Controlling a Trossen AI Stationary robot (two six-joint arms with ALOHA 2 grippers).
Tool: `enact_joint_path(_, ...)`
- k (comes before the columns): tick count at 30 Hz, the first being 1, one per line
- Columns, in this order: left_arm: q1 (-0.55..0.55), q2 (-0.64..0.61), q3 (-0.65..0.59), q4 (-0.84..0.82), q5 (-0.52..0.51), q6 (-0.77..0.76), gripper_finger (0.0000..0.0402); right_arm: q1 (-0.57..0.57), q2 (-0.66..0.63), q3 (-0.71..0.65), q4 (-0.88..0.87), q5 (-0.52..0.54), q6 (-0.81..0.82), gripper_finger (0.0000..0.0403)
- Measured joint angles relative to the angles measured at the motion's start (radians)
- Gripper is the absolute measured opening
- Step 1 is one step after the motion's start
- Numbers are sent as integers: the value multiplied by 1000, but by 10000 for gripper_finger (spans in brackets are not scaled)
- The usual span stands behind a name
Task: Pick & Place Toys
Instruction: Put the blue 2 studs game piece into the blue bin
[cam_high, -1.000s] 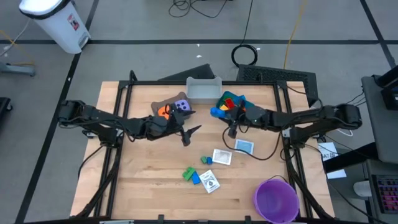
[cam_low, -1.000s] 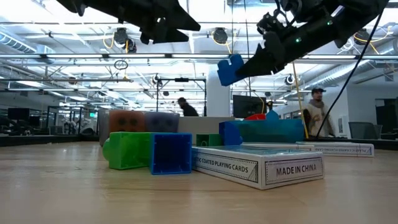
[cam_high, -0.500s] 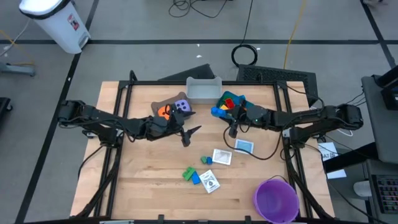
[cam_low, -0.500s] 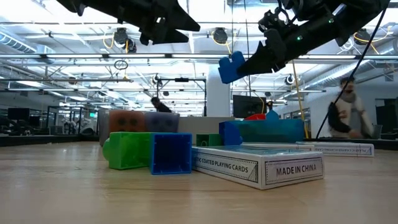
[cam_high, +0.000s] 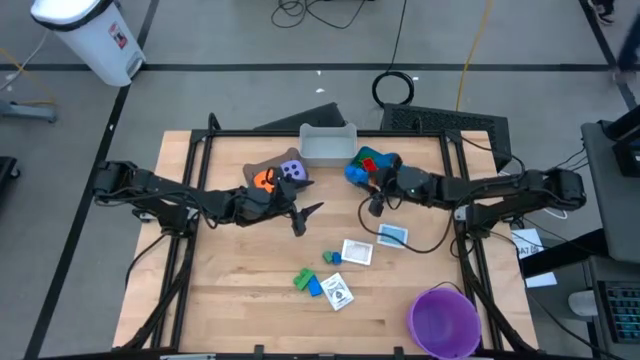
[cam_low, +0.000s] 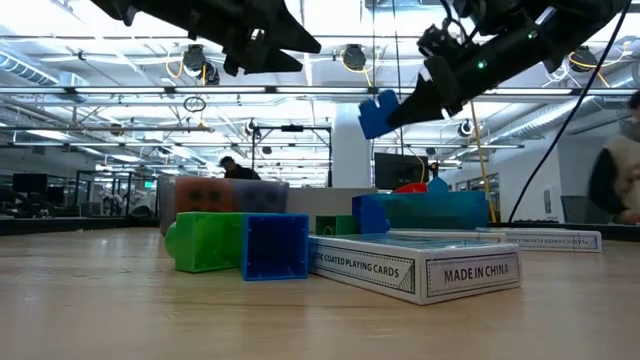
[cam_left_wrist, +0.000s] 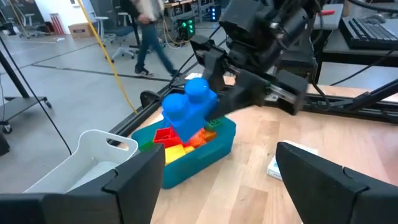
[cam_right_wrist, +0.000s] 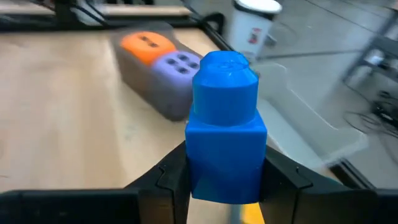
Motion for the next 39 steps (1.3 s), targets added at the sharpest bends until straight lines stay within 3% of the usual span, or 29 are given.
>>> enact_joint_path(8, 1, 0, 0, -21, 0, -1, 303, -93, -1, -13, -78, 41, 14, 128)
enact_joint_path(12, 1, 0, 0, -30, 0, -3, 299, -137, -19, -53, -82, 113, 30, 128)
enact_joint_path(21, 3, 0, 0, -48, 0, 4, 299, -161, -119, -166, -81, 116, 112, 128)
enact_joint_path(31, 10, 0, 0, -44, -3, -11, 305, -160, -110, -300, 77, 166, 115, 130)
enact_joint_path(39, 10, 0, 0, -44, -2, -13, 301, -160, -109, -311, 106, 163, 108, 185)
